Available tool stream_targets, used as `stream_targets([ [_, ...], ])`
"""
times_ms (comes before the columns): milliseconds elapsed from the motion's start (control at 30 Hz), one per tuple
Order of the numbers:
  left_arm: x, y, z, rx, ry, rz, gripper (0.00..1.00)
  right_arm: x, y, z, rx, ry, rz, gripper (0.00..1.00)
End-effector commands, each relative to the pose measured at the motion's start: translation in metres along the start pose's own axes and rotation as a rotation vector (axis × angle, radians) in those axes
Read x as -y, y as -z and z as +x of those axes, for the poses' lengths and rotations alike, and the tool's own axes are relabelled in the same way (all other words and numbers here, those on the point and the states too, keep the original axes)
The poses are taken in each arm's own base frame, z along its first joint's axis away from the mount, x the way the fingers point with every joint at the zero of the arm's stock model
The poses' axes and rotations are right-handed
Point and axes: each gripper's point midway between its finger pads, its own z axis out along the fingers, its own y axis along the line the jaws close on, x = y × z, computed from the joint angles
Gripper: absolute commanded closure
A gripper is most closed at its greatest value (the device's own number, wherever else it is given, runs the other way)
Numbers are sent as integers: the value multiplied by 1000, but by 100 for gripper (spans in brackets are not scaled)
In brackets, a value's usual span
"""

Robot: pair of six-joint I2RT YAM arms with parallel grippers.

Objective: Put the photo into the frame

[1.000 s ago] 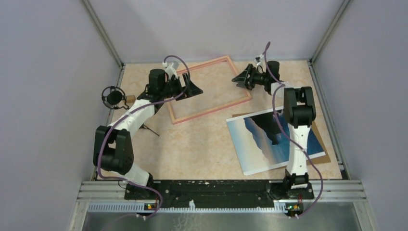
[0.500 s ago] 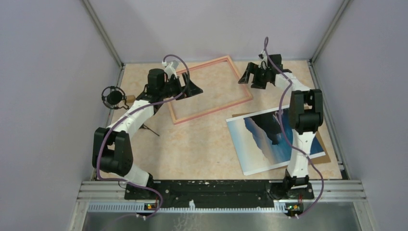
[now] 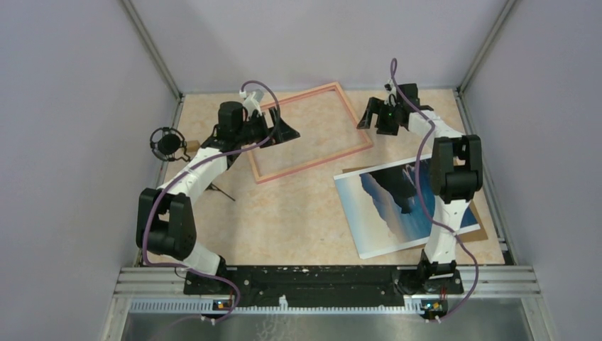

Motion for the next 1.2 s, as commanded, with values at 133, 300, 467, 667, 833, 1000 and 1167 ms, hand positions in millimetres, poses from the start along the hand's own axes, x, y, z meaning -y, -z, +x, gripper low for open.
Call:
stream_targets([
  [133,23,-12,4,-27,-78,54,7,-11,22,-10,44,55,47,8],
  [300,49,-15,15,-41,-124,92,4,-35,44,17,51,65,24,1],
  [467,79,-7,17,-12,-190,125,4,-27,80,74,4,-10,77,1],
  [667,100,-11,40,-35,-199,138,3,-12,130,147,-54,-107,195,1],
  [833,111,-13,117,-92,-188,128,5,-10,152,178,-30,-162,200,1],
  [1000,111,4,205,-109,3,130,10,7,165,195,-5,-162,277,1],
  [1167,132,19,254,-39,90,110,12,35,168,204,59,-264,421,1],
])
